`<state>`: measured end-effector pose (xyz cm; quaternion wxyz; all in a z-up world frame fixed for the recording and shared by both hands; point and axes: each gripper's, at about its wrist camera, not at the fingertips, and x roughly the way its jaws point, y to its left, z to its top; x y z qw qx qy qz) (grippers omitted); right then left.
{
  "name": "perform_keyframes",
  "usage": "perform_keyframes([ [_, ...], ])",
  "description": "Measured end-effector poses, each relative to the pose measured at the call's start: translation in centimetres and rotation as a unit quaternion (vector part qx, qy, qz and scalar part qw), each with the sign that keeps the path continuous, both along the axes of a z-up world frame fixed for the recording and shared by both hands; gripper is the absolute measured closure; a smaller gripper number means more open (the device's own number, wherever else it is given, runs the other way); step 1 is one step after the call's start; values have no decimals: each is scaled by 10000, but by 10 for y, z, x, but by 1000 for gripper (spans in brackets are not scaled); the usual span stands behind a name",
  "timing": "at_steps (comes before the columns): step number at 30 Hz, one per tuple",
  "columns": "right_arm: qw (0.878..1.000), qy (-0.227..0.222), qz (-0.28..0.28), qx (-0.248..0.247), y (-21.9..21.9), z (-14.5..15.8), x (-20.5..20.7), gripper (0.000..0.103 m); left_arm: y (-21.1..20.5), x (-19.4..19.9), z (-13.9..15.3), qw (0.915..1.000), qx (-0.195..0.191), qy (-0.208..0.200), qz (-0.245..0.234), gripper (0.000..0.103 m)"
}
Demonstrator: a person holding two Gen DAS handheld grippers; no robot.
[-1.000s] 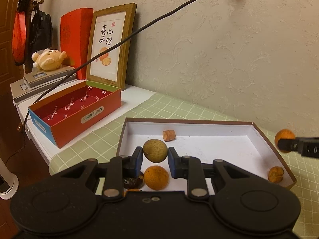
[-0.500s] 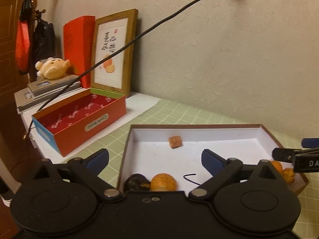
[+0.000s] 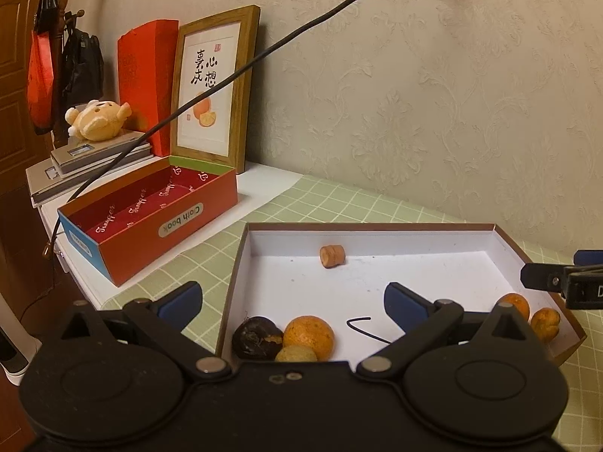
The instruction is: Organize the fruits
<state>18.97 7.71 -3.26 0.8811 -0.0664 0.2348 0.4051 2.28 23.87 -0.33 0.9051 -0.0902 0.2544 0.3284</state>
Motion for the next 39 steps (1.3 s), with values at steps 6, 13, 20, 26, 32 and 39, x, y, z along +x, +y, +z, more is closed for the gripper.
perform_keyframes([
  [6,10000,34,16,20,0,1,0,0,1,1,0,10000,0,16,3,6],
  [13,10000,45,31,10,0,2,1,0,0,1,0,10000,13,14,-22,6],
  [20,10000,53,33,18,-1,2,0,0,-1,0,1,10000,34,-10,0,6],
  [26,10000,67,63,21,-2,5,-2,0,-2,-3,3,10000,-5,-22,19,6],
  [32,9999,86,21,70,-7,12,-6,0,-11,-9,11,9999,79,-45,-105,6],
  [39,9992,29,-138,376,-43,48,-18,0,-34,-30,43,9988,332,-228,-283,6],
])
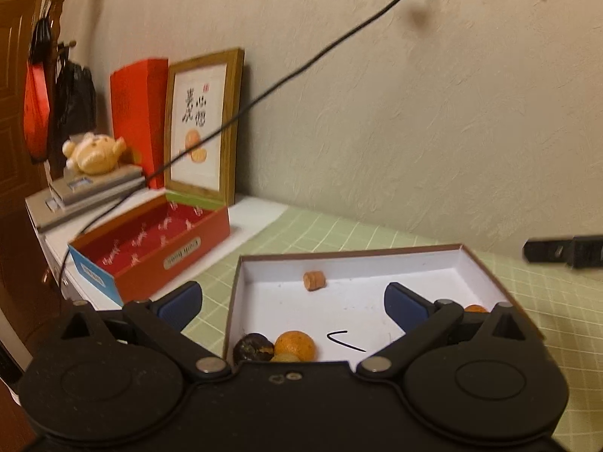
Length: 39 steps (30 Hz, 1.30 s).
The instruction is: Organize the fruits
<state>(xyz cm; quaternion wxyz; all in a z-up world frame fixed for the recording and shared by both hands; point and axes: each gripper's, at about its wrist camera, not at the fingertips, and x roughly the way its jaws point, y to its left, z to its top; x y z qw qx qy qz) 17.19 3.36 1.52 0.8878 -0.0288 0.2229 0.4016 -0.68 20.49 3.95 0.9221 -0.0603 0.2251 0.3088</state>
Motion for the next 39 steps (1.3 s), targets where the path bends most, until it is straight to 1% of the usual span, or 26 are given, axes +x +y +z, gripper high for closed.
perform_keyframes([
  [1,10000,-36,-9,64,-8,7,-5,0,-4,-4,5,10000,-2,-14,-19,6],
  [4,9993,-349,28,121,-37,28,-27,0,-19,-19,20,9999,32,-114,-118,6],
  [7,9981,-606,-30,59,-67,39,-52,0,-41,-34,32,9994,221,-147,-222,6],
  [10,9978,-639,-130,65,-98,45,-75,0,-61,-50,37,9987,311,-140,-369,6],
  [14,9978,-598,-258,121,-128,47,-103,0,-81,-72,39,9985,277,-207,-432,6],
  [19,9975,-652,-270,31,-145,41,-136,0,-98,-96,40,9984,222,-249,-462,6],
  [23,9960,-856,-253,-108,-158,32,-161,0,-112,-115,44,9975,256,-440,-496,6],
  [26,9949,-960,-268,-152,-166,25,-174,0,-117,-122,43,9969,245,-542,-515,6],
  [29,9946,-971,-317,-204,-169,13,-182,0,-120,-125,34,9966,320,-583,-485,6],
  [32,9944,-949,-415,-216,-171,11,-183,0,-118,-127,22,9968,295,-606,-421,6],
  [35,9944,-914,-460,-277,-169,9,-182,0,-116,-130,22,9959,218,-768,-420,6],
  [39,9944,-888,-484,-314,-168,6,-181,0,-117,-130,21,9962,241,-711,-451,6],
])
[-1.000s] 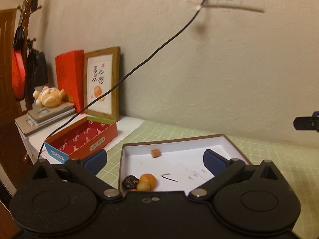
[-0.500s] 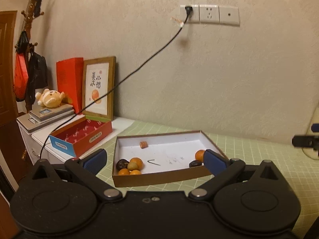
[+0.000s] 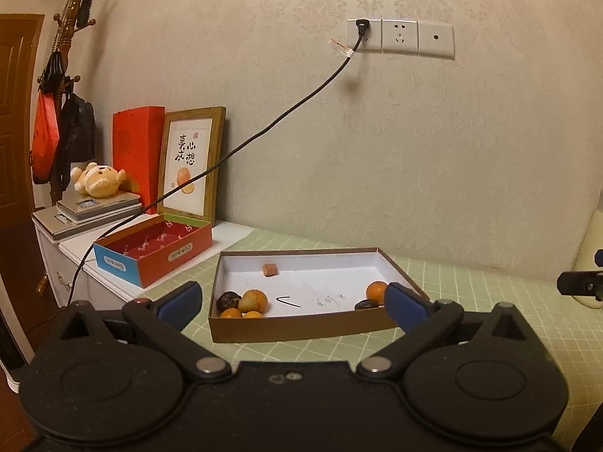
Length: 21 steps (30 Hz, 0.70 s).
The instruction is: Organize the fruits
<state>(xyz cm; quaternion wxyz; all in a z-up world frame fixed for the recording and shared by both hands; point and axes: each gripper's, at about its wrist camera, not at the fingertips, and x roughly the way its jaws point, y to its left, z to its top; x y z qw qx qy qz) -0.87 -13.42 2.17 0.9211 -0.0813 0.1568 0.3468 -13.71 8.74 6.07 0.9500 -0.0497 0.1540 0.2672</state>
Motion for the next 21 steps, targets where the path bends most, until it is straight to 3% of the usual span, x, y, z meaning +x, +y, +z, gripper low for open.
perform_keyframes([
  [21,9999,103,-102,74,-3,0,4,0,-1,0,-1,10000,52,38,-19,6],
])
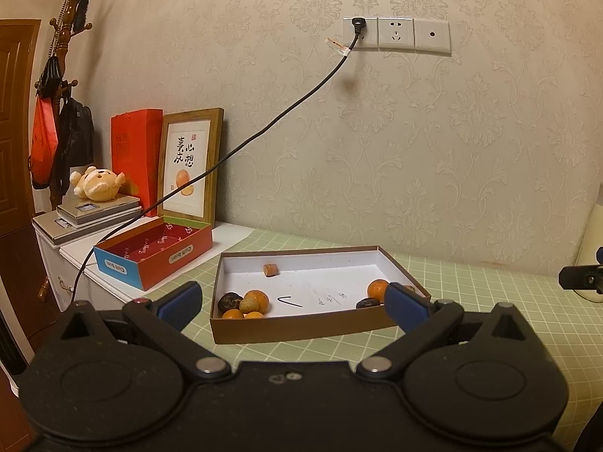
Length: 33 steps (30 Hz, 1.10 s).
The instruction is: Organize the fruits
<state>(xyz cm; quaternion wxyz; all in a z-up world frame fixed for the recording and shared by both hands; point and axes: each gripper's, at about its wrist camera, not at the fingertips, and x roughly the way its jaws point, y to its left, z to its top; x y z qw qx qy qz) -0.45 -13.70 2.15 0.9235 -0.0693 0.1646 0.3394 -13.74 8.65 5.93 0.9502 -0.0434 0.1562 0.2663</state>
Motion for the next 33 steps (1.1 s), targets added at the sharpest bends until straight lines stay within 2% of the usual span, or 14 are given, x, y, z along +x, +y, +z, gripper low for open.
perform_keyframes([
  [33,9999,122,-23,99,-4,1,3,0,3,-1,0,10000,12,-13,-58,6],
])
